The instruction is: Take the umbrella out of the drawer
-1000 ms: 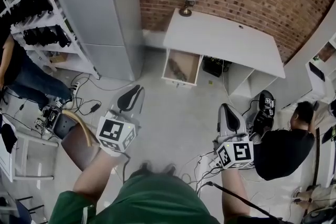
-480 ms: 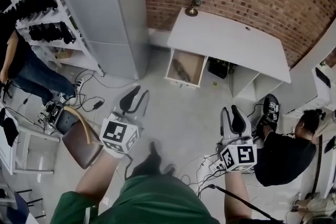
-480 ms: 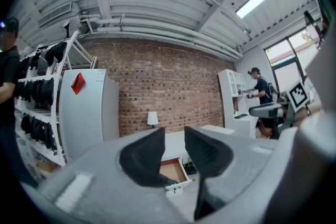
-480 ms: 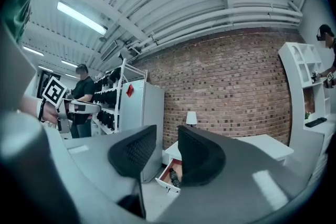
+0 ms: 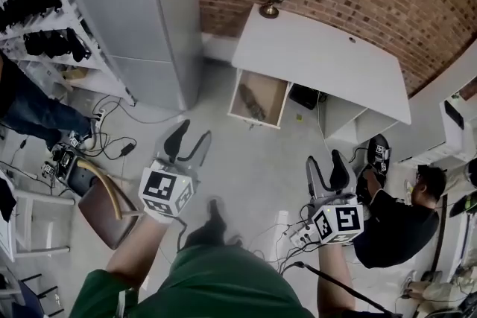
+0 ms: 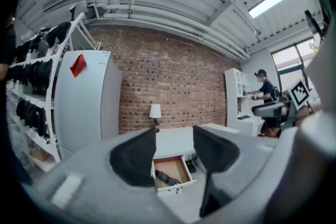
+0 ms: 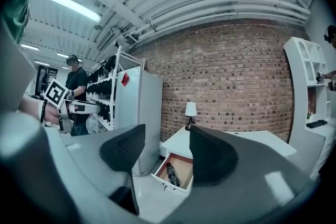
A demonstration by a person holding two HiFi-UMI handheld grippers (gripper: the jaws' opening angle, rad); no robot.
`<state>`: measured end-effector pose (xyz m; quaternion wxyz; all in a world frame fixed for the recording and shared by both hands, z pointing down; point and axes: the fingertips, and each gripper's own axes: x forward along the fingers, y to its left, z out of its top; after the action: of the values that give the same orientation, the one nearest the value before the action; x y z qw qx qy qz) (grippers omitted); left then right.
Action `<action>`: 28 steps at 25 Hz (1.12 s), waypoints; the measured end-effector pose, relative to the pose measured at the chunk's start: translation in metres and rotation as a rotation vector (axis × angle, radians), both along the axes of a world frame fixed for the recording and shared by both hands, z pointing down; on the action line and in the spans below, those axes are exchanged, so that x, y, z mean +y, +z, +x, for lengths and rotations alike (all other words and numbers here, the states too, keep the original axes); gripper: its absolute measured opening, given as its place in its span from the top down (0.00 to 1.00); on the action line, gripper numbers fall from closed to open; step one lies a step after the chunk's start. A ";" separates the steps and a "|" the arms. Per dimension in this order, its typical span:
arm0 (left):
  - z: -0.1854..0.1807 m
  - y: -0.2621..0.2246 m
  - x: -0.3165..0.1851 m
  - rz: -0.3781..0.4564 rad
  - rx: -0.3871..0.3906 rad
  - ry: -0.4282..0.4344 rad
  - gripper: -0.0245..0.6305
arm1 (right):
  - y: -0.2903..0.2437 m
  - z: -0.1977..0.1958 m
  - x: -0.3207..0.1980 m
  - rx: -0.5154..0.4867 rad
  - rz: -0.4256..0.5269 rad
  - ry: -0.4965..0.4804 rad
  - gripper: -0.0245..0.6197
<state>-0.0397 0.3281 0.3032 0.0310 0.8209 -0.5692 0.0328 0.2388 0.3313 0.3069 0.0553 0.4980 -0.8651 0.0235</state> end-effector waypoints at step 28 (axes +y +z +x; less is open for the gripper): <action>-0.044 0.094 -0.203 -0.145 -0.123 0.091 0.63 | 0.104 -0.072 -0.219 0.016 -0.228 0.012 0.58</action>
<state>-0.0834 0.1255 0.3969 0.0536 0.8380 -0.5283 0.1257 0.1671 0.1124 0.4105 0.1182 0.4939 -0.8533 0.1180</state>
